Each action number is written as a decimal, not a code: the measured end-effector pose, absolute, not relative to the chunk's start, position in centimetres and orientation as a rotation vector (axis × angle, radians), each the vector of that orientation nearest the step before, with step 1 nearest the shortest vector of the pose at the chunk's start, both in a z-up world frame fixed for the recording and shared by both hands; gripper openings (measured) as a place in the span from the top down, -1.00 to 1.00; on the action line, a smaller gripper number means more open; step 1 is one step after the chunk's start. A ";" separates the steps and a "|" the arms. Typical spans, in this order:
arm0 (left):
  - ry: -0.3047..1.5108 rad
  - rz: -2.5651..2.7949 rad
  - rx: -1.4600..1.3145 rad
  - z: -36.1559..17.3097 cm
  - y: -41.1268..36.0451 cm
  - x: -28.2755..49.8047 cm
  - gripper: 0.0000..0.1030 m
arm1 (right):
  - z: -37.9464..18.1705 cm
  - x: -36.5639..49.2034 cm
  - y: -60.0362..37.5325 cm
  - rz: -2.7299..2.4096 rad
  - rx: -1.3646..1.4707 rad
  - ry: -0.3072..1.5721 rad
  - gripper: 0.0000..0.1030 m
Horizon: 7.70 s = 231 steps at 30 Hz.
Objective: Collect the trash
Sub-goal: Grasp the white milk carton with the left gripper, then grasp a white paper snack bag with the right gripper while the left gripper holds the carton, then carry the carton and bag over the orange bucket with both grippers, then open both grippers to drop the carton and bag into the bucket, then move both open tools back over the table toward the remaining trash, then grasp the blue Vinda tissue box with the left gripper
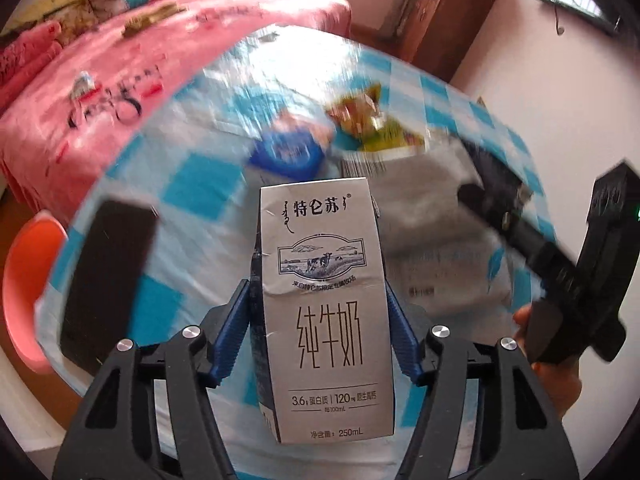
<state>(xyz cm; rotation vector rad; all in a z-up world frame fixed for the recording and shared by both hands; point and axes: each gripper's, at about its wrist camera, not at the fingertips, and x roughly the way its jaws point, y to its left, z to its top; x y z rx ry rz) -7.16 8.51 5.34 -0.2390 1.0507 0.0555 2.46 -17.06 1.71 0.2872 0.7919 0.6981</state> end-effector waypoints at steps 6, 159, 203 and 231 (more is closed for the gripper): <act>1.035 0.034 -0.249 4.7 9.6 -4.8 -0.25 | 1.7 2.3 -16.7 0.770 0.334 0.802 -0.64; 0.751 0.222 -0.246 6.8 29.0 -18.7 -0.58 | 8.2 -12.1 1.3 0.745 0.039 0.581 -0.90; 0.929 0.068 -0.174 4.4 12.5 0.1 -0.58 | 3.8 -2.4 -23.3 0.300 0.407 0.729 -0.90; 0.948 0.139 -0.087 1.7 11.0 3.0 -0.03 | 1.0 -0.8 -22.5 0.449 0.408 0.868 -0.90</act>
